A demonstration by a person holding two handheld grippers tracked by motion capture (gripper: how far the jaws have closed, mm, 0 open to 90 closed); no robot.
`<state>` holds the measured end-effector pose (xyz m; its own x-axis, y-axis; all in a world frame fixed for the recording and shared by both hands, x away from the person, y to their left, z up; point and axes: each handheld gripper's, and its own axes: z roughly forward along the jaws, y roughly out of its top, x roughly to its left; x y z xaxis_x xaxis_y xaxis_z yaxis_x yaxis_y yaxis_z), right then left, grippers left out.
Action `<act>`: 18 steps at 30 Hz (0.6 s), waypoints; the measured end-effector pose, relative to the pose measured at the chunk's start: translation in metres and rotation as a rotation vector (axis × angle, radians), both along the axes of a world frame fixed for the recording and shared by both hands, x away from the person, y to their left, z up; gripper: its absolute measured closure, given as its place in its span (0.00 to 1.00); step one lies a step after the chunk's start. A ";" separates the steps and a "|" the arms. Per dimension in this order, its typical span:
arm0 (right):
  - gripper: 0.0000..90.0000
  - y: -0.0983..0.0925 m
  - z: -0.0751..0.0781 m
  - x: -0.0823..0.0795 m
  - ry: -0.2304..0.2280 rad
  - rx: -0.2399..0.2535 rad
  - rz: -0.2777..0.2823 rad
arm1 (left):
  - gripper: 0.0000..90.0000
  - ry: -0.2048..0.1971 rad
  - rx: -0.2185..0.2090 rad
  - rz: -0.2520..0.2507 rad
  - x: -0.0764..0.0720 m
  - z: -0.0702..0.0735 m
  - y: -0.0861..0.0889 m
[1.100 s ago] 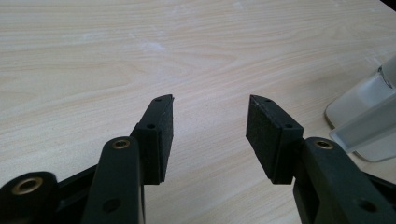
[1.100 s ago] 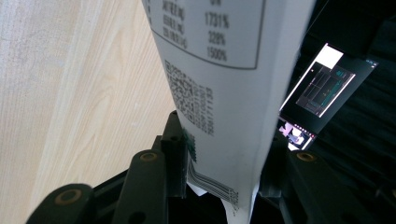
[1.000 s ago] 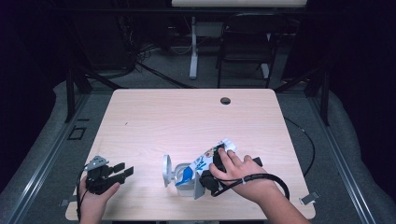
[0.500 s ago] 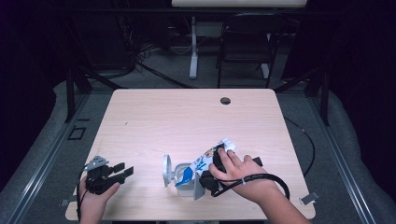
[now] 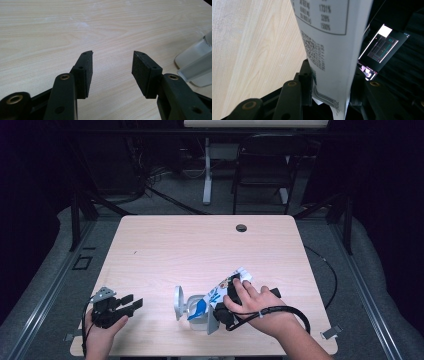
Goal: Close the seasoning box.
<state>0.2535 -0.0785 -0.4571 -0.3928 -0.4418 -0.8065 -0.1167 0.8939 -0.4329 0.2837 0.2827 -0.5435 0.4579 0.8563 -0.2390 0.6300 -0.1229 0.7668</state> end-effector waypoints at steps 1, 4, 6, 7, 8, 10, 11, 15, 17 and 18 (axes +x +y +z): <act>0.71 0.000 0.000 0.000 0.006 0.007 0.004 | 0.57 -0.001 -0.004 0.001 0.000 0.000 0.000; 0.71 0.000 -0.001 0.000 0.006 0.008 0.007 | 0.57 -0.003 -0.003 0.002 0.000 0.000 0.000; 0.71 0.000 -0.001 0.000 0.003 0.004 0.003 | 0.57 -0.003 -0.003 0.002 0.000 0.000 0.000; 0.71 0.001 -0.001 0.000 0.002 0.000 0.002 | 0.57 -0.003 -0.003 0.001 0.000 0.000 0.000; 0.71 0.001 -0.001 0.000 0.002 0.000 0.005 | 0.57 -0.003 -0.002 0.001 0.000 0.000 0.000; 0.71 0.001 -0.001 0.000 0.003 0.002 0.004 | 0.57 -0.003 -0.003 0.002 0.000 0.000 0.000; 0.71 0.001 -0.001 0.000 0.004 0.001 0.005 | 0.57 -0.002 -0.003 0.002 0.000 0.000 0.000; 0.71 0.001 -0.003 0.000 0.010 0.013 0.013 | 0.57 -0.003 -0.004 0.003 0.000 0.000 0.000; 0.71 0.001 -0.003 0.000 0.008 0.011 0.016 | 0.57 -0.001 -0.005 0.003 0.000 0.000 0.000; 0.71 0.001 -0.003 0.000 0.007 0.010 0.018 | 0.57 -0.002 -0.002 0.002 0.000 0.000 0.000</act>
<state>0.2536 -0.0776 -0.4600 -0.3902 -0.4412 -0.8082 -0.1358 0.8957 -0.4234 0.2839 0.2829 -0.5439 0.4568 0.8566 -0.2399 0.6285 -0.1199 0.7685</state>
